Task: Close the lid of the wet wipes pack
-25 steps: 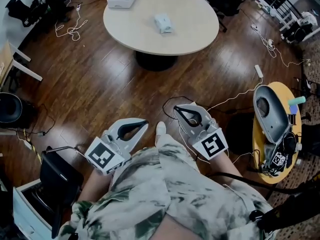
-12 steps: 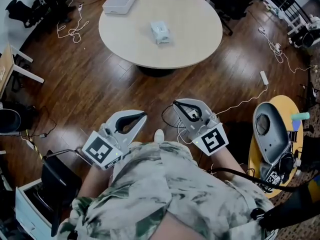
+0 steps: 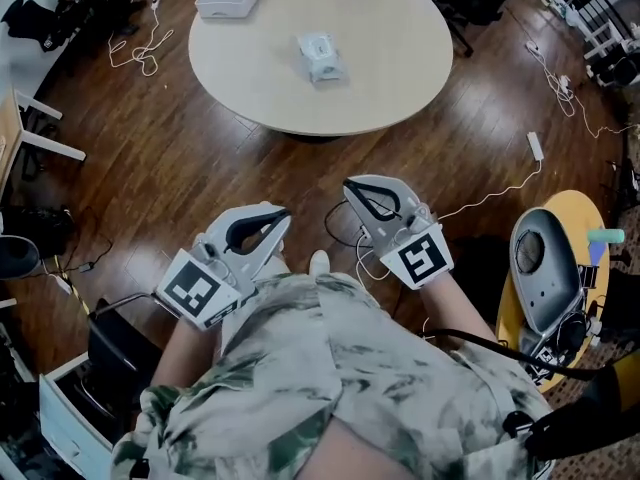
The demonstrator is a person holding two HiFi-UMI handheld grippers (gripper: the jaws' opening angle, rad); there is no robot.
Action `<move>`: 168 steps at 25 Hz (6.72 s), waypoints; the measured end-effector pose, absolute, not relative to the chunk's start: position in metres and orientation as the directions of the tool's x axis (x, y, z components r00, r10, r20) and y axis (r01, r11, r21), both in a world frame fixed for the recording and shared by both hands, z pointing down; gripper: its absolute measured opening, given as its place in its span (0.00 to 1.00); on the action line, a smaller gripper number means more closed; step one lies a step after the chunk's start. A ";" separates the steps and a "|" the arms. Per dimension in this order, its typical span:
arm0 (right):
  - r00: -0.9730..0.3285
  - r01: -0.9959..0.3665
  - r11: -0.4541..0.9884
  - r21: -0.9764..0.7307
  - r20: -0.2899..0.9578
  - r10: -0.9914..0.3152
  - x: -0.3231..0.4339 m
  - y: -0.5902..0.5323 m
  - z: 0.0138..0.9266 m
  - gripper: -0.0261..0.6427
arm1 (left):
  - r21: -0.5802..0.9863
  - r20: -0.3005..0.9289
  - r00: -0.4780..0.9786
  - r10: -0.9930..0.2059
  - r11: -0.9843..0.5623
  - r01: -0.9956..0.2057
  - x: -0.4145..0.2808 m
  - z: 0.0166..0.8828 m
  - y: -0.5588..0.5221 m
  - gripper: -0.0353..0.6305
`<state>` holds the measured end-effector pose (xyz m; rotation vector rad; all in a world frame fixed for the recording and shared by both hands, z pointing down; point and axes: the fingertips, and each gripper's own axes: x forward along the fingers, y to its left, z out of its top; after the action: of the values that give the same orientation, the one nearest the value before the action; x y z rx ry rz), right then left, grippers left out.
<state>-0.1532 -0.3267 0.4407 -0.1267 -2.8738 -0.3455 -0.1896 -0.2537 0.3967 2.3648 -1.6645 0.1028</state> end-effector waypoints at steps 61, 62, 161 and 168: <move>-0.743 0.245 0.931 0.270 0.669 0.002 -0.463 -0.622 0.686 0.05 | 0.182 0.273 0.210 -0.939 -0.165 -0.970 -0.444 0.412 -0.434 0.05; -0.742 0.243 0.933 0.266 0.671 0.002 -0.459 -0.626 0.688 0.05 | 0.183 0.274 0.214 -0.938 -0.167 -0.969 -0.442 0.413 -0.437 0.05; -0.974 0.056 0.989 0.136 0.224 0.024 0.018 -0.153 0.434 0.05 | 0.131 0.225 0.390 -0.893 -0.369 -0.920 -0.030 0.392 -0.083 0.05; -0.980 0.048 0.987 0.154 0.198 0.016 0.022 -0.114 0.416 0.05 | 0.100 0.198 0.424 -0.884 -0.411 -0.906 -0.015 0.375 -0.049 0.05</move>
<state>0.0221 -0.1139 0.4164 -0.0476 -2.9343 -0.2349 -0.0153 -0.0492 0.3752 2.4833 -1.5818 0.1682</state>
